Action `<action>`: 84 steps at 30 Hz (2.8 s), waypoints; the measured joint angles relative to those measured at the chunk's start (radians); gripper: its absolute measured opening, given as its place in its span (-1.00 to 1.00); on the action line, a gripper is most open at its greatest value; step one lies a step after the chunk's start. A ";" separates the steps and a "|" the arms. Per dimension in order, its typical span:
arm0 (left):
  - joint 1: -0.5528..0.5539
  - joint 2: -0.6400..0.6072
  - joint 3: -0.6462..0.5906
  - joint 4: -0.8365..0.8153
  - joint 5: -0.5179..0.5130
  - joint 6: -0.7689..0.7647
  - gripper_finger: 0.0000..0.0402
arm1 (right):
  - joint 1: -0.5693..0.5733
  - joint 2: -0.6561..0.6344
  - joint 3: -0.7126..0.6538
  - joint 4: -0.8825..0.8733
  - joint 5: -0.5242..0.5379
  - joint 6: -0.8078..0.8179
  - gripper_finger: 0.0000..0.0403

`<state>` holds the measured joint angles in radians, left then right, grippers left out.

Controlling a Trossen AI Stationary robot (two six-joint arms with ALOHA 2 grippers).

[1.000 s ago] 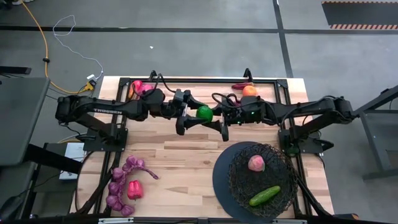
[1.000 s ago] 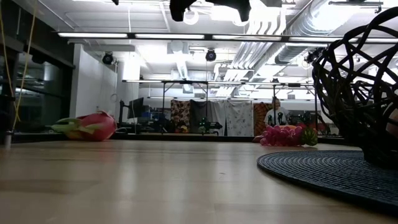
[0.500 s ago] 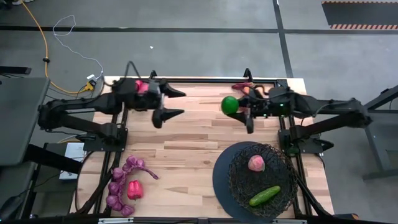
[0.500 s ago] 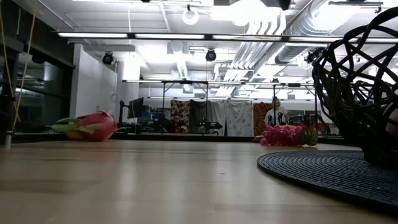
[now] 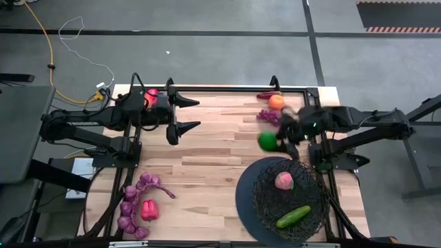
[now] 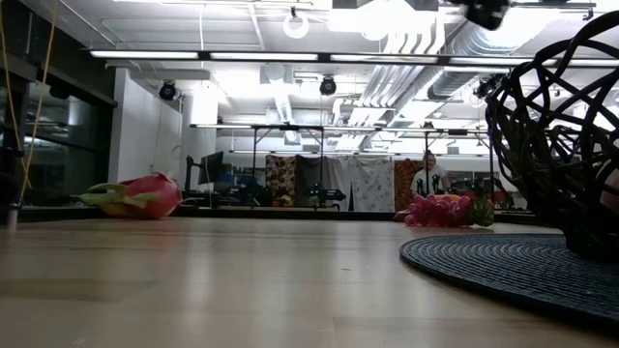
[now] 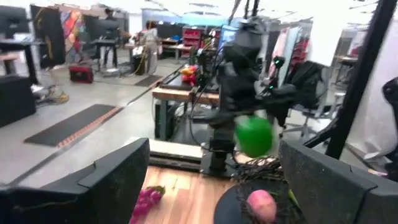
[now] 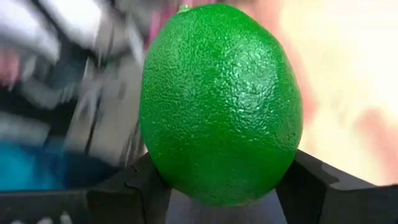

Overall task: Build produce basket
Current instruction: Put the green lime into the basket, then put the orange into the basket

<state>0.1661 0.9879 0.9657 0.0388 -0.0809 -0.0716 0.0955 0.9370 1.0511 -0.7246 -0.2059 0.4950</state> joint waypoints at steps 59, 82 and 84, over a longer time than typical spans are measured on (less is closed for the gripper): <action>0.002 0.003 0.000 -0.017 -0.088 0.006 0.72 | 0.773 0.280 -0.346 -0.200 0.040 0.963 0.48; 0.002 0.003 0.000 -0.017 -0.088 0.031 0.72 | 0.773 0.136 0.236 -0.692 0.515 1.009 0.96; 0.002 0.003 0.000 -0.017 -0.088 0.031 0.72 | 0.773 0.133 0.323 -0.699 0.718 1.014 0.96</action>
<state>0.1677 0.9909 0.9661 0.0219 -0.1684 -0.0402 0.8684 1.0695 1.3736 -1.4234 0.5125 1.5087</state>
